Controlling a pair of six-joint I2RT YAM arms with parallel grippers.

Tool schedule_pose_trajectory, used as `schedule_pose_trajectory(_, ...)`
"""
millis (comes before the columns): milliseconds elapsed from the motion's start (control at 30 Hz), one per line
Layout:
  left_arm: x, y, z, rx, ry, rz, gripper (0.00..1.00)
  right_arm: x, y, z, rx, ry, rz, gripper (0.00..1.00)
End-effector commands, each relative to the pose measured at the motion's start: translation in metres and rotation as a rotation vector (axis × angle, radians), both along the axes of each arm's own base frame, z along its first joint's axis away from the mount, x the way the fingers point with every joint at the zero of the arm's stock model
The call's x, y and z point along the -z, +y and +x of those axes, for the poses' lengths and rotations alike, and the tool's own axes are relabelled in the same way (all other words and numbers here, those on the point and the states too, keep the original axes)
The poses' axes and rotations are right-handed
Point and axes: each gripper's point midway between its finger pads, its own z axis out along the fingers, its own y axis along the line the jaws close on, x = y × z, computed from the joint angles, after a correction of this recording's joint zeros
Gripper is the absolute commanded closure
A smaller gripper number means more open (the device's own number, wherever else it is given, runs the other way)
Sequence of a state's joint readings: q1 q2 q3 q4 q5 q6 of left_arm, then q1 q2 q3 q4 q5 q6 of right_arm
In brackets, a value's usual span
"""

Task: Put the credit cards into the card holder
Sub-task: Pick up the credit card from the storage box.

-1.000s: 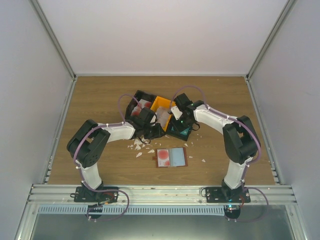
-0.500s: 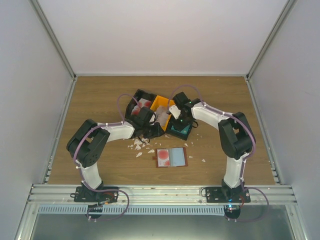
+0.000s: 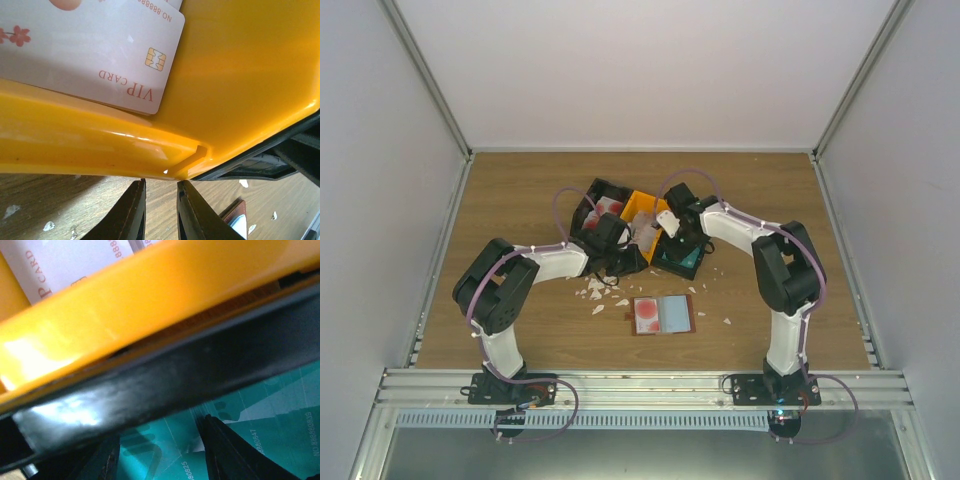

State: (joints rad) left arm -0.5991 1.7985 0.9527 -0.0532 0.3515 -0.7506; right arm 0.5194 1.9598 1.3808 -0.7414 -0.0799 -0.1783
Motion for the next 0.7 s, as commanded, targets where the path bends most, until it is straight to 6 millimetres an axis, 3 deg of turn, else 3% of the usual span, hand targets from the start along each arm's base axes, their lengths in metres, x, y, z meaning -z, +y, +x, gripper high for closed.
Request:
schedule_pose_trajectory(0, -0.007, 0.000, 0.017, -0.028, -0.045, -0.008, 0.80, 0.012, -0.006, -0.010, 0.004, 0.062, -0.024, 0.51)
schedule_pose_trajectory(200, -0.006, -0.001, 0.019, -0.026, -0.042, -0.012, 0.80, -0.002, 0.009, -0.022, -0.016, 0.103, 0.069, 0.67)
schedule_pose_trajectory(367, -0.004, -0.004, 0.021, -0.022, -0.035, -0.012, 0.80, -0.019, 0.019, -0.032, -0.040, 0.119, 0.143, 0.69)
schedule_pose_trajectory(667, -0.003, -0.003, 0.022, -0.027, -0.031, -0.003, 0.80, -0.024, 0.021, -0.048, -0.054, 0.145, 0.166, 0.68)
